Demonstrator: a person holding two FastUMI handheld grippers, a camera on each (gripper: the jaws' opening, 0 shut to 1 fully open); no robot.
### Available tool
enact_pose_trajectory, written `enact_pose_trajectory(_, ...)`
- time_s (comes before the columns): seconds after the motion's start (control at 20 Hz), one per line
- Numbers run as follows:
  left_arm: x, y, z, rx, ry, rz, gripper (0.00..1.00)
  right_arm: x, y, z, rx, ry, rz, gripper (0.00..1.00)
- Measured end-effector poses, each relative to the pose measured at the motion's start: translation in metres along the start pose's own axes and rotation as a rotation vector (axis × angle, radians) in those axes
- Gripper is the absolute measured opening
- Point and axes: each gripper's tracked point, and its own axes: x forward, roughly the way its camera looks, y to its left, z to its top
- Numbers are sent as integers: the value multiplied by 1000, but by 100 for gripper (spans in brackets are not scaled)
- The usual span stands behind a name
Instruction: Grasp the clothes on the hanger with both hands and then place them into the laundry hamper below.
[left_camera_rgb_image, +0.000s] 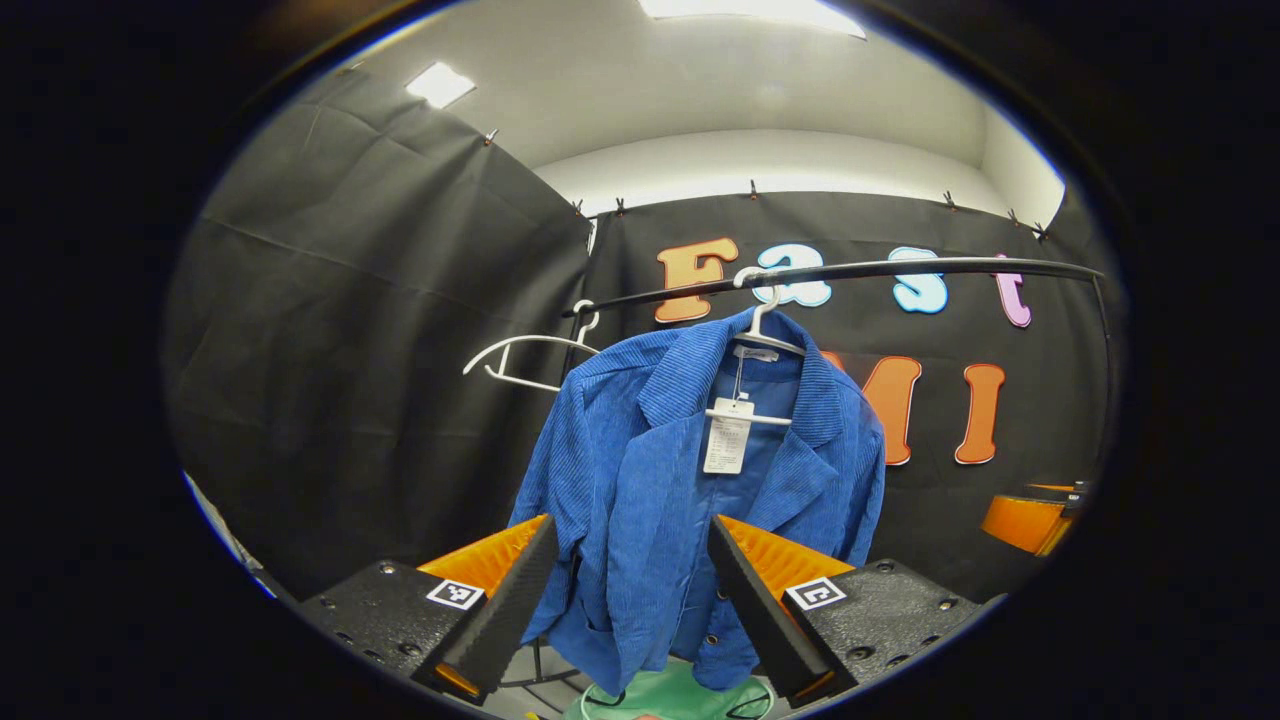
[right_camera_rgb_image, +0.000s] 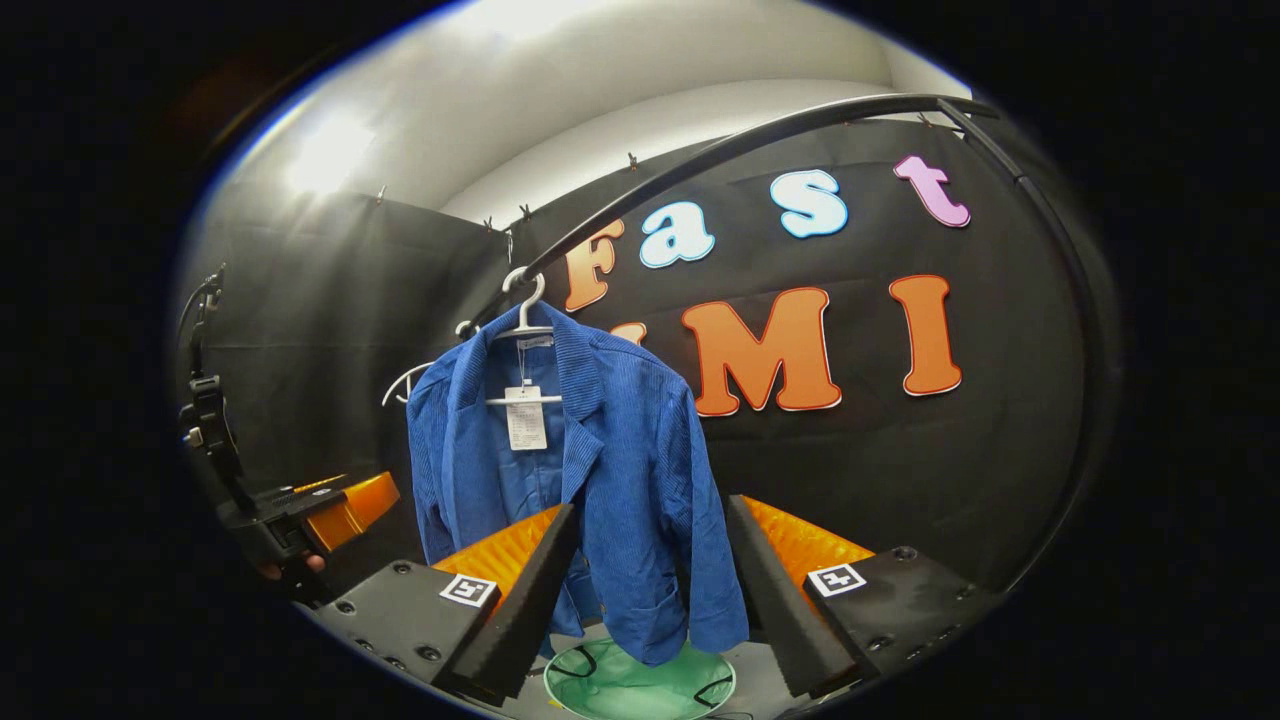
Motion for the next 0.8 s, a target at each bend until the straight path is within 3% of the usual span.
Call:
enact_pose_trajectory(0.05, 2, 1, 1, 8, -1, -1, 98, 3, -1, 0, 1, 0, -4, 89)
enact_pose_trajectory(0.1, 3, 3, 2, 19, -4, 2, 92, 6, -1, 0, 3, 0, -6, 89)
enact_pose_trajectory(0.15, 5, 6, 4, 30, -13, 9, 92, 17, 11, -9, 6, 1, -2, 89)
enact_pose_trajectory(0.2, 8, 10, 5, 39, -18, 15, 91, 22, 12, -9, 8, 0, 3, 98)
enact_pose_trajectory(0.4, 20, 3, 0, 31, -13, -28, 95, 60, 10, -15, -11, -2, -20, 98)
enact_pose_trajectory(0.45, 22, 2, -2, 21, -11, -39, 92, 71, 15, -17, -9, 0, -7, 98)
enact_pose_trajectory(0.8, 47, 24, -22, 17, 36, -51, 95, 157, 66, -39, -14, 36, 96, 98)
